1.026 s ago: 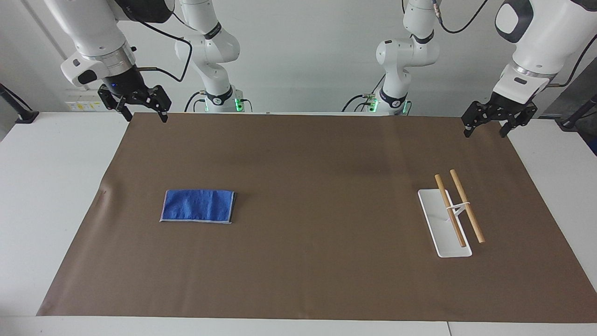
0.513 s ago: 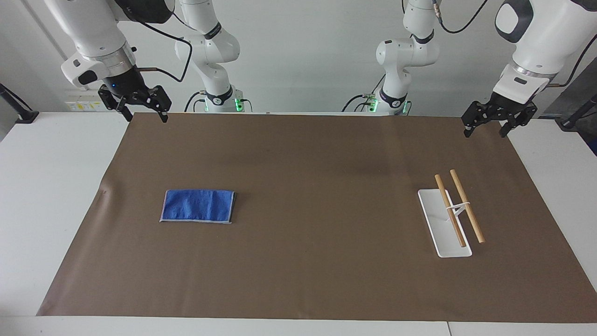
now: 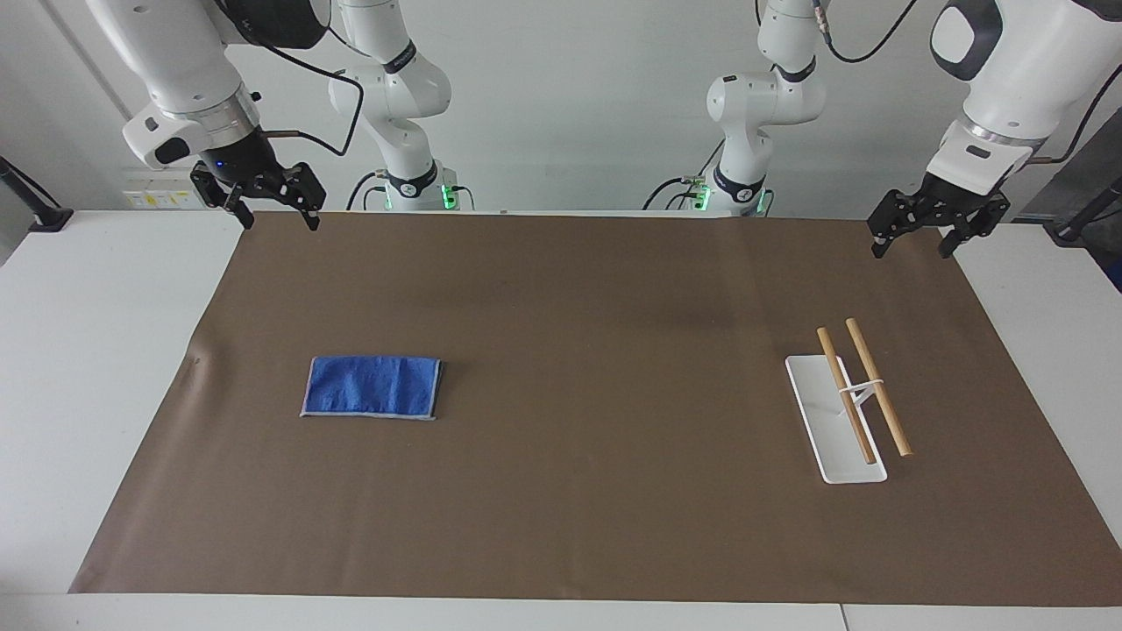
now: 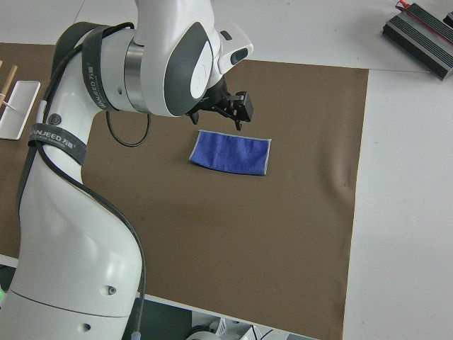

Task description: Right arm passes towel to left arm to hang

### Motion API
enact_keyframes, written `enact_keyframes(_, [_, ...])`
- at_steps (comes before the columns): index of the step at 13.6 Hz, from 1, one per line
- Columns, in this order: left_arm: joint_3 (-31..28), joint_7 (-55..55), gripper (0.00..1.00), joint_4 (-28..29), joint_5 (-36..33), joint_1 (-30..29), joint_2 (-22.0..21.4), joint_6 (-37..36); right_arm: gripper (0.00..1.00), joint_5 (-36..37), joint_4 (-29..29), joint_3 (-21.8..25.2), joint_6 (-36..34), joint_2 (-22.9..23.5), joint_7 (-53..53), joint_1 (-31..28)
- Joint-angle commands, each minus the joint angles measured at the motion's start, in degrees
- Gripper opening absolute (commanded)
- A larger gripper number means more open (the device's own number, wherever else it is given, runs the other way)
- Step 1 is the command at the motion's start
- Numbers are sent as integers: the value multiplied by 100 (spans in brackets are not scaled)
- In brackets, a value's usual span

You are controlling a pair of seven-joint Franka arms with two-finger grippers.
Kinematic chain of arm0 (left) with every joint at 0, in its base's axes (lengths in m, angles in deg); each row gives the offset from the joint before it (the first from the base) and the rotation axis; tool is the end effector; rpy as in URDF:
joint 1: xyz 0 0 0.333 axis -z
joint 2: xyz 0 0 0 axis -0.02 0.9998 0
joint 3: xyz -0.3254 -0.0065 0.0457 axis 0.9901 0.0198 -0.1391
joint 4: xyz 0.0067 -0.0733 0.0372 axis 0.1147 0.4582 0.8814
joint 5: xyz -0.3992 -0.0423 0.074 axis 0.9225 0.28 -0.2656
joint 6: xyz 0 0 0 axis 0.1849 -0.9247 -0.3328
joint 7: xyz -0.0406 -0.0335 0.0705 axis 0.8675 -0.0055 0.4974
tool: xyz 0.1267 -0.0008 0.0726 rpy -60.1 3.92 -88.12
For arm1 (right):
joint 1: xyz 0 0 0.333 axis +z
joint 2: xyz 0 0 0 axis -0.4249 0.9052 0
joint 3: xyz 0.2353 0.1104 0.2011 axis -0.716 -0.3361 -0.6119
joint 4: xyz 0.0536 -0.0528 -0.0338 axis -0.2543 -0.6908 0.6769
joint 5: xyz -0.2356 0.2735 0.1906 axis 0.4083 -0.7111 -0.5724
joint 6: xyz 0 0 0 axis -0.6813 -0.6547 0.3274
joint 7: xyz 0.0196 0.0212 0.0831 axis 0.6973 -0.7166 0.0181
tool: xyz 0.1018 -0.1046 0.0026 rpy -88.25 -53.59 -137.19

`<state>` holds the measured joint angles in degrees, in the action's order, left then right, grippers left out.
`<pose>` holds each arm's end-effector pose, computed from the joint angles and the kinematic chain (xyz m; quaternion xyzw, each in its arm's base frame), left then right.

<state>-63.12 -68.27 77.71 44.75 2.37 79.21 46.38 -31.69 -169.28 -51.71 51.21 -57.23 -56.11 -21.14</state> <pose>0.5632 -0.0069 0.5918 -0.9988 0.0414 -0.0222 0.0105 0.5376 -0.0330 0.5895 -0.9996 0.0218 0.0177 0.0024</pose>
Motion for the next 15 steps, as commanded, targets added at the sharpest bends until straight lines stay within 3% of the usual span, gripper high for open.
enact_keyframes(1, [-29,-71,100,127,-121,36,-142,-26,100,20,-364,-19,269,-234,-107,-40])
enact_keyframes(6, [-29,-71,100,136,-121,36,-134,-35,100,20,-1487,-37,1585,-419,-107,66])
enact_keyframes(10, [-29,-71,100,136,-121,36,-142,-35,100,11,-2270,-46,3061,37,-194,66])
enact_keyframes(15, [-29,-71,100,136,-121,36,-134,-35,100,-419,-2342,-81,4372,1170,-815,92])
